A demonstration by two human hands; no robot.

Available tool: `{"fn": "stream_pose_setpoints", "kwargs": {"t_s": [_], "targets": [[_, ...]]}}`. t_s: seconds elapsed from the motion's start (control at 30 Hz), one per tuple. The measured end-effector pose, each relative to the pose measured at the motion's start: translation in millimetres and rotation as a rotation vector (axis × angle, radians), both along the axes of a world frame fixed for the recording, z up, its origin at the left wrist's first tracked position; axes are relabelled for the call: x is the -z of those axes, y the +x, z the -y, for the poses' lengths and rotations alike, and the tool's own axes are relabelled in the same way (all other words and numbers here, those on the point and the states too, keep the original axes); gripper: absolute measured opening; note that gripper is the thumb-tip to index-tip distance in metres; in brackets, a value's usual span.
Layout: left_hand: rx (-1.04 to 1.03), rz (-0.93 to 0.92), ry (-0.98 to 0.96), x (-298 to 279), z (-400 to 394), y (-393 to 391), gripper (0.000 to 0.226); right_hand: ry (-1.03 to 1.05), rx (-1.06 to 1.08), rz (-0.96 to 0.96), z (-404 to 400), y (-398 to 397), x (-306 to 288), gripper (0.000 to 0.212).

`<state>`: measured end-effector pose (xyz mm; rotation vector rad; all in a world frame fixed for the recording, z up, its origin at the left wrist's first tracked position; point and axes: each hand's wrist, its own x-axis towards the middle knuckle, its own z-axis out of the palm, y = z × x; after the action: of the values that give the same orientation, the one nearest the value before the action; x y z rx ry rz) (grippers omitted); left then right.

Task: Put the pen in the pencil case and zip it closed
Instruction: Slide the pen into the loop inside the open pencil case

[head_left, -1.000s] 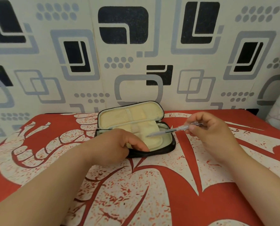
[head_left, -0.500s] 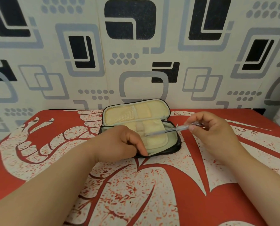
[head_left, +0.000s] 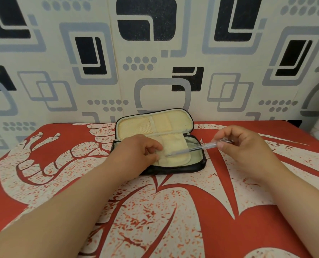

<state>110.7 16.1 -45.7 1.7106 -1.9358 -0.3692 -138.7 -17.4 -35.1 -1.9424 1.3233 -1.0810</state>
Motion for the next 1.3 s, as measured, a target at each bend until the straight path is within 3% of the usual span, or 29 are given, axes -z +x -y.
{"fn": "stream_pose_setpoints", "kwargs": {"t_s": [0.4,0.63,1.0,1.3], "targets": [[0.003,-0.102,0.039,1.3,1.9,1.4,0.020,0.013,0.030,-0.042,2.0,1.2,2.0,0.014],[0.021,-0.115,0.062,0.2,1.8,1.7,0.019,0.042,-0.035,0.037,2.8,9.0,7.9,0.019],[-0.050,-0.074,0.063,-0.8,3.1,0.1,0.009,-0.063,0.074,-0.106,-0.7,1.0,-7.2,0.018],[-0.073,-0.071,0.098,-2.4,5.8,-3.7,0.014,-0.092,0.049,-0.157,-6.4,5.4,-11.2,0.022]]}}
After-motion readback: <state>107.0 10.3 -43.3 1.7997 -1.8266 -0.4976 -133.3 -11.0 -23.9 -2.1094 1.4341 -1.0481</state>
